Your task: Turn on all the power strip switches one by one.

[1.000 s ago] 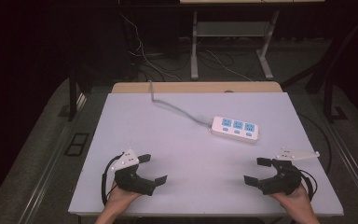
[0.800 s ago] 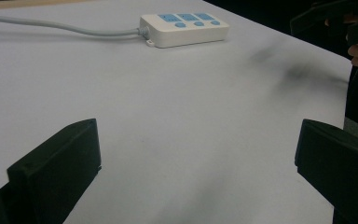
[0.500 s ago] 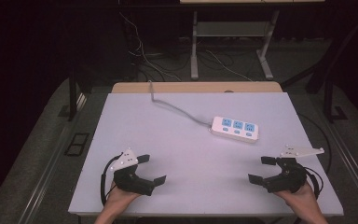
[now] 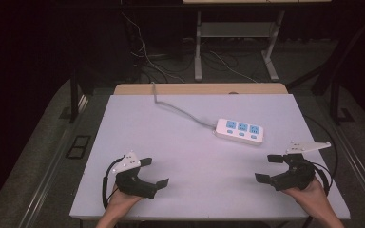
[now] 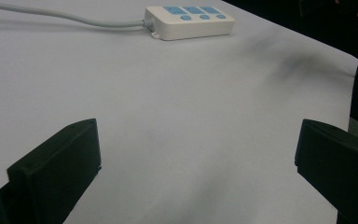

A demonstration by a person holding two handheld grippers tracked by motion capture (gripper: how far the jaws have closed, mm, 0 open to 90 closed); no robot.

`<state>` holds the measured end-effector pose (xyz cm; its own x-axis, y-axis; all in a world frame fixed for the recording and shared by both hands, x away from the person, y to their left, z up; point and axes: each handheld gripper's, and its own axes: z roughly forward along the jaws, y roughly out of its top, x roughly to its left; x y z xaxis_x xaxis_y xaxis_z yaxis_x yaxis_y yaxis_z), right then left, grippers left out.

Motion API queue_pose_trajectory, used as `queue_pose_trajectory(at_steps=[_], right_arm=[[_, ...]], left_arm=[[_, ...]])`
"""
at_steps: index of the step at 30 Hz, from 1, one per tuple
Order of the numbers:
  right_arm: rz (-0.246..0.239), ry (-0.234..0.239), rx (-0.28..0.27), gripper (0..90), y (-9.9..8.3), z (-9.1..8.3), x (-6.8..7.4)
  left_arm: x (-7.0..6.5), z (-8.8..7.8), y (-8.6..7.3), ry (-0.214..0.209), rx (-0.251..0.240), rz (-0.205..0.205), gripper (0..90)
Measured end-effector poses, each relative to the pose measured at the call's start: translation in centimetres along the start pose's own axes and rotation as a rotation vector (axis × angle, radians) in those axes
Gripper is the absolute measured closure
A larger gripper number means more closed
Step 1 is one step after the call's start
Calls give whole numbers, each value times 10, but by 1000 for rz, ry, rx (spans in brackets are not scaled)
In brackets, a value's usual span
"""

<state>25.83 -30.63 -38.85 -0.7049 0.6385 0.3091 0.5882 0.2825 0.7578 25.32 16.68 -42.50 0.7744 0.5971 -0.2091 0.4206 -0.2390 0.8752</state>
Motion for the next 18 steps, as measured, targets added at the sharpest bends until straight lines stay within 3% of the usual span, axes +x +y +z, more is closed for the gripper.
queue_pose_trajectory(at_steps=[18], right_arm=[[-7,-2,35,6,20,0,-12]], left_arm=[[1,-1,0,3,-1,-2,0]])
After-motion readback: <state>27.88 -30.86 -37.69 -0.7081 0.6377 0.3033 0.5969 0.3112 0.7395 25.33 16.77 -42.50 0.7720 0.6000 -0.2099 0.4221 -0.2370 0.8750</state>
